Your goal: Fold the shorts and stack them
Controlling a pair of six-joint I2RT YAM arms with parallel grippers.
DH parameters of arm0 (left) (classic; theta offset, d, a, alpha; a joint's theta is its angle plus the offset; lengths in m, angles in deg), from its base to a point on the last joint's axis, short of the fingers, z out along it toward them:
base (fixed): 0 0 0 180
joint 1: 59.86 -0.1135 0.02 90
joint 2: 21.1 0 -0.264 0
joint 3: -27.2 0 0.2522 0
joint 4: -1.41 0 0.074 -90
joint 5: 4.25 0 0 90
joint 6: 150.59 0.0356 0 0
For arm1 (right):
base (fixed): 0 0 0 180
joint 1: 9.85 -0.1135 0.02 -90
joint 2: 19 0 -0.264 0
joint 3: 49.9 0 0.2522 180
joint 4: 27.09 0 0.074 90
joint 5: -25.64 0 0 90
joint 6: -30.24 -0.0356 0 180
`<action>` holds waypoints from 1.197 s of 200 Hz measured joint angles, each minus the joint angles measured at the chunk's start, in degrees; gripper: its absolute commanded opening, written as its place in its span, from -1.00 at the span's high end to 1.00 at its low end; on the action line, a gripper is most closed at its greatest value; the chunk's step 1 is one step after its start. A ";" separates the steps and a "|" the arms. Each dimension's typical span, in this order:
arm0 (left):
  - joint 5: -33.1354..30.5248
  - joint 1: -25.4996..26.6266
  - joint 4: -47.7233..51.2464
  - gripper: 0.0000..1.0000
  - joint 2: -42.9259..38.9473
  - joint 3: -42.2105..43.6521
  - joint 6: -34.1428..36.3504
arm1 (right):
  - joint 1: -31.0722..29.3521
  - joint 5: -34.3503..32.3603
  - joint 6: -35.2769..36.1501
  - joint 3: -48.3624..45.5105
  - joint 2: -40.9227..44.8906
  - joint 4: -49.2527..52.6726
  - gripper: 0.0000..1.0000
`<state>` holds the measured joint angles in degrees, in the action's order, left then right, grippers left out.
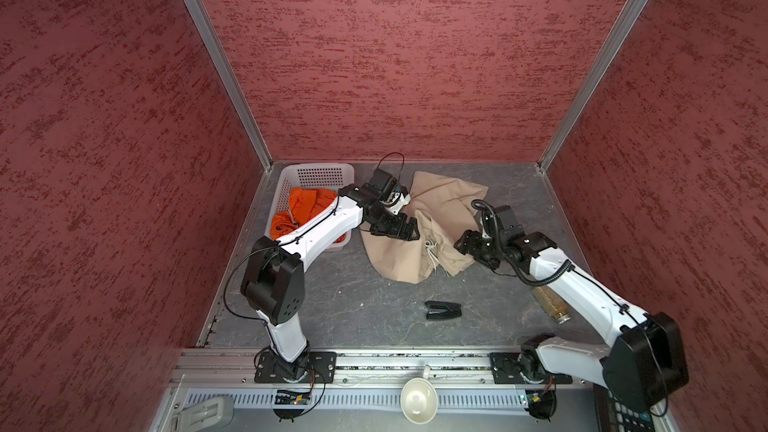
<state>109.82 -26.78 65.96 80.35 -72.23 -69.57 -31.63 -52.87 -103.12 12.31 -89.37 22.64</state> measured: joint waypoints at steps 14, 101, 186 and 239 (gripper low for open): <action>-0.83 1.16 0.70 -0.84 1.51 -0.07 -0.07 | 0.00 0.37 -0.85 -2.75 -0.70 -1.27 -0.53; -7.30 2.19 -0.46 0.51 5.40 -0.79 -1.22 | 0.00 -1.07 0.92 -1.84 -19.41 -13.68 0.44; -7.85 -2.91 2.14 1.00 3.10 -2.56 4.63 | 4.15 -5.18 15.04 13.07 -11.54 -4.42 1.00; -9.77 -9.25 6.84 1.00 3.76 -10.16 12.17 | 5.60 6.25 26.14 35.65 -11.21 16.72 1.00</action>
<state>100.05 -36.03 72.80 84.11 -82.39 -57.39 -26.03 -46.62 -76.97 47.96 -100.58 39.36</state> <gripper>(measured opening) 0.055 0.062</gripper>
